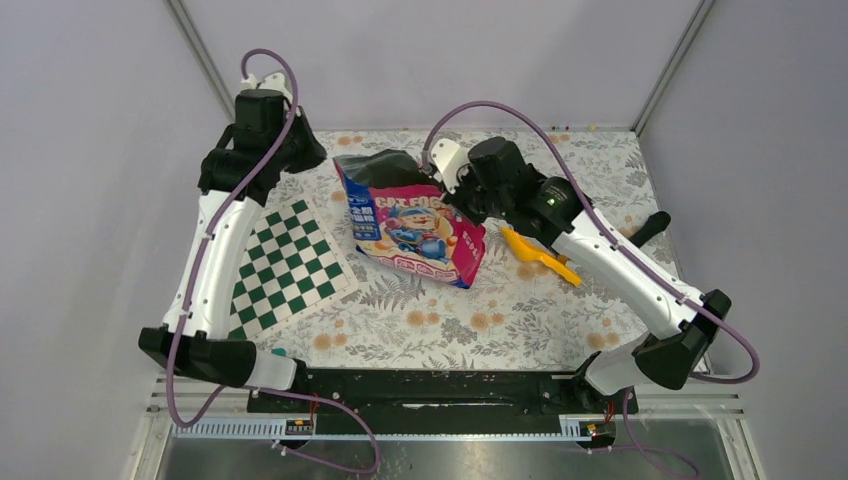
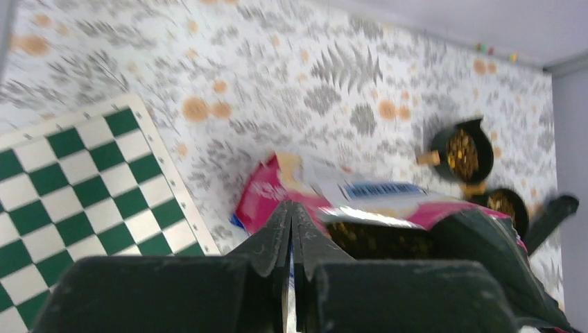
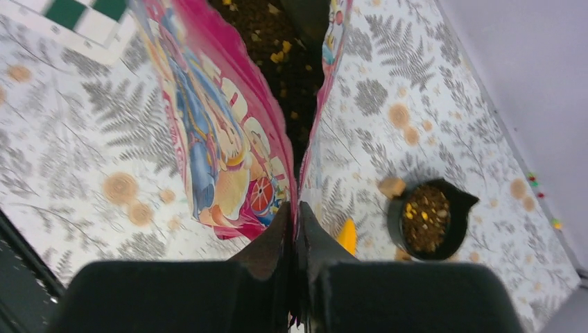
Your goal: Serve the pet food
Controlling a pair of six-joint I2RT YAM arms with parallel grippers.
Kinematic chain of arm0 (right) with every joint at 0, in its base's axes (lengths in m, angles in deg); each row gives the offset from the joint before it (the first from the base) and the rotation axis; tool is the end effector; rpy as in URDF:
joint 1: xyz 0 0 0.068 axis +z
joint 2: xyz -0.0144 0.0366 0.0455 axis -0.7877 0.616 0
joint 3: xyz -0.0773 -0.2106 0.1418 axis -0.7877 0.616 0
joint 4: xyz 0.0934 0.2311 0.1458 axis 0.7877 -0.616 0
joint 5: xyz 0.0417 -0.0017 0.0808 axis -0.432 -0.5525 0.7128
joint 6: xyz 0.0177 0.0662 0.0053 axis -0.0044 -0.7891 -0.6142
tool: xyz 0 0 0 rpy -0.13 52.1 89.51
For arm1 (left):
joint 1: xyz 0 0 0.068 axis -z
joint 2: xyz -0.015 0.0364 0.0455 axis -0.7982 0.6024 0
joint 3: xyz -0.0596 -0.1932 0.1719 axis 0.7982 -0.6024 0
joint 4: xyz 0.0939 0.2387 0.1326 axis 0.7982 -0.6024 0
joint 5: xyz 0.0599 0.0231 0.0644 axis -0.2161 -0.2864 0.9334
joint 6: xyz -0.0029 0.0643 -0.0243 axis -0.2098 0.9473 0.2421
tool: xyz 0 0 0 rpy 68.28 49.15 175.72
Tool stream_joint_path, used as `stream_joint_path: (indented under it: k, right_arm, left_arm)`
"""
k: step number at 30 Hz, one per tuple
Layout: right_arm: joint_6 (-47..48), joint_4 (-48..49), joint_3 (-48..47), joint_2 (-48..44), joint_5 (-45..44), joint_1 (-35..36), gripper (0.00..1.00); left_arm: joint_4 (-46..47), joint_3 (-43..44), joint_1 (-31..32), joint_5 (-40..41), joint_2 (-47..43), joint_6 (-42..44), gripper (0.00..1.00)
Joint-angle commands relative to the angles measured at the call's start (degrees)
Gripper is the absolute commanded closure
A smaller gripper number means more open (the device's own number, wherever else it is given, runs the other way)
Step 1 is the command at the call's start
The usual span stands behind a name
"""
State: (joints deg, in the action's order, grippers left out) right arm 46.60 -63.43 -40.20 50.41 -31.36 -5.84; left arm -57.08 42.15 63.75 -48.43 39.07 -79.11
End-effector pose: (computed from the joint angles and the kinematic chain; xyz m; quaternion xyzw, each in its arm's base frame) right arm 0.2568 0.2636 0.4065 -0.4692 0.7230 0.0905 0.4988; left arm 0.3232 -0.0624 0.4420 -0.1013 0.8728 -0.1510 0.4529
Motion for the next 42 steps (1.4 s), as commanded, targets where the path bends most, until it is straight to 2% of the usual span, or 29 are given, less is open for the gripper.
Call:
stream_joint_path:
  k: [1, 6, 9, 11, 14, 17, 19, 24, 28, 33, 36, 39, 42]
  right_arm:
    - [6.66, 9.01, 0.06, -10.50, 0.55, -3.38, 1.00]
    - [7.45, 8.90, 5.94, -13.50, 7.87, -7.30, 1.00]
    - [6.71, 10.69, 9.91, -13.90, 9.06, -8.60, 0.98]
    - [4.54, 10.66, 10.92, -13.45, 10.82, -9.50, 0.80]
    - [0.76, 10.28, 11.67, -13.29, 14.11, -10.64, 0.59]
    - [-2.35, 10.21, 12.38, -13.34, 15.77, -11.40, 0.42]
    - [-3.79, 9.63, 12.60, -13.20, 16.77, -11.95, 0.36]
    - [-5.93, 7.49, 13.48, -14.26, 18.80, -13.32, 0.32]
    - [-6.51, 7.45, 15.86, -15.70, 21.42, -14.23, 0.31]
    - [-5.07, 7.41, 18.12, -17.10, 24.15, -15.26, 0.36]
    - [-5.04, 7.38, 18.65, -17.25, 24.05, -15.52, 0.36]
    - [-5.04, 7.52, 19.10, -17.02, 24.05, -15.65, 0.36]
    - [-5.25, 8.21, 19.63, -16.75, 24.22, -15.63, 0.36]
  left_arm:
    - [12.18, -1.04, -1.91, 9.08, -6.29, 0.20, 1.00]
    - [14.34, -5.53, -1.91, 4.47, -8.39, 2.74, 1.00]
    - [17.47, -8.29, -1.91, -5.80, -8.72, 7.74, 0.98]
    - [19.56, -10.80, -1.98, -12.15, -9.10, 12.93, 0.78]
    - [20.04, -12.32, -2.16, -19.83, -9.08, 20.19, 0.54]
    - [20.21, -12.18, -2.39, -28.86, -8.40, 23.88, 0.39]
    - [21.04, -13.16, -2.56, -35.91, -7.61, 28.33, 0.35]
    - [19.52, -14.41, -3.59, -50.65, -4.32, 39.33, 0.28]
    - [24.21, -17.49, -4.29, -52.37, -1.49, 43.40, 0.28]
    - [22.63, -17.34, -5.75, -61.86, 2.45, 53.60, 0.28]
    - [25.82, -17.34, -5.87, -65.33, 3.97, 53.20, 0.28]
    - [33.67, -18.06, -5.87, -68.67, 5.62, 46.80, 0.28]
    - [36.42, -19.53, -5.65, -73.32, 6.14, 45.03, 0.28]
